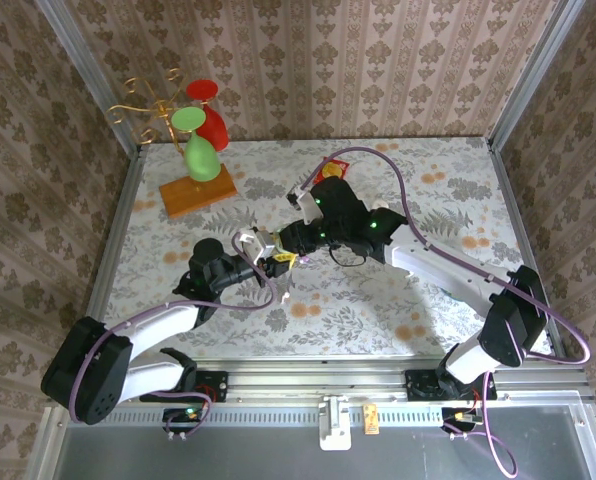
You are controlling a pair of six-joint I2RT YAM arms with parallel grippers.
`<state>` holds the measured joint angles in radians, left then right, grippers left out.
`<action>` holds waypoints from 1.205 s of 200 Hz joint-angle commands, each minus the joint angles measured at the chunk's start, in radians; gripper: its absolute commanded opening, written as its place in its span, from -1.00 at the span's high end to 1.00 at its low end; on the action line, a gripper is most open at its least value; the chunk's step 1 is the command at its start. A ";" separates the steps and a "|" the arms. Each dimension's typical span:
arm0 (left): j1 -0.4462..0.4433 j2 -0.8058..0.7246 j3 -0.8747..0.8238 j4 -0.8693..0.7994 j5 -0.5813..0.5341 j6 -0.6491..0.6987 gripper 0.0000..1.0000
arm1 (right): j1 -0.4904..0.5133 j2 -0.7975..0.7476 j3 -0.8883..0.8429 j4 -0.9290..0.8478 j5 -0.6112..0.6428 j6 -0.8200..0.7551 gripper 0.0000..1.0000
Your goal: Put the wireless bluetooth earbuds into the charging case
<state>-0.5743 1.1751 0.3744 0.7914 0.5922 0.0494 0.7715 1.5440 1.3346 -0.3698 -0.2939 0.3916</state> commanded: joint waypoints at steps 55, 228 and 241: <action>0.005 -0.012 0.007 0.016 -0.011 0.008 0.49 | 0.015 -0.017 -0.002 0.013 -0.013 -0.013 0.45; 0.013 -0.037 -0.005 -0.018 0.173 0.085 0.49 | -0.042 -0.040 0.067 -0.068 0.141 0.017 -0.05; 0.013 -0.040 -0.005 -0.013 0.163 0.075 0.48 | -0.041 -0.016 0.081 -0.085 0.135 0.012 -0.07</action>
<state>-0.5667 1.1610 0.3733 0.7750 0.7238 0.1089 0.7334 1.4799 1.3678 -0.3813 -0.1818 0.3969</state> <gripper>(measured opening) 0.369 0.529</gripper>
